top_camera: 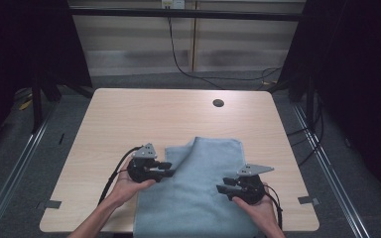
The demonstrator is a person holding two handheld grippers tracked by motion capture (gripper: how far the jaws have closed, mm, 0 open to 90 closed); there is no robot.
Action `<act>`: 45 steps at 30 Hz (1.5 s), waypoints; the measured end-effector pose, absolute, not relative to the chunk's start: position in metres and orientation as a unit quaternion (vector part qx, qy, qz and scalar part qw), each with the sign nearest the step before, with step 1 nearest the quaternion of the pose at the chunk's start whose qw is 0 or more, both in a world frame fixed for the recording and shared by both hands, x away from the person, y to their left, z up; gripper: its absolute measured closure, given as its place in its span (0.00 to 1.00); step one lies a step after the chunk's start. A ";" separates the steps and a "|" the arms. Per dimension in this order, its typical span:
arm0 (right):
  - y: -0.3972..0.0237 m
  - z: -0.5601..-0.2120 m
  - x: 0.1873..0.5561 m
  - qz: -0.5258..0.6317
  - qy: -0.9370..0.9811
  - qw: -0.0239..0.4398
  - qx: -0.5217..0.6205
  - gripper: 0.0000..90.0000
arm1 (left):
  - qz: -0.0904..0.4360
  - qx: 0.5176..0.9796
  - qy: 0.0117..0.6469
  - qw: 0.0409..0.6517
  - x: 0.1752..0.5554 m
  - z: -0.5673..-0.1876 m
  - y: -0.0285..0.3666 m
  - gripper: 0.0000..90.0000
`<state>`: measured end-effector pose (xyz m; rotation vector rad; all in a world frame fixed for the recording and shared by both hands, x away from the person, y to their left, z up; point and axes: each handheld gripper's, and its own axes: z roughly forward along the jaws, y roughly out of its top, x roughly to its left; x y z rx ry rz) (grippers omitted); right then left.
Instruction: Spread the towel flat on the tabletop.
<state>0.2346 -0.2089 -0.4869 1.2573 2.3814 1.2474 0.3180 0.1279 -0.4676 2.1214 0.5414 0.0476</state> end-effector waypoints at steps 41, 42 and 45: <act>-0.216 -0.488 0.237 0.417 0.797 0.084 0.429 0.62 | 0.050 0.802 0.334 0.493 0.356 -0.475 0.169 0.94; -0.216 -0.488 0.237 0.417 0.798 0.085 0.428 0.62 | 0.055 0.800 0.342 0.490 0.359 -0.477 0.172 0.94; -0.216 -0.486 0.237 0.419 0.795 0.083 0.431 0.62 | 0.065 0.794 0.360 0.486 0.365 -0.481 0.180 0.91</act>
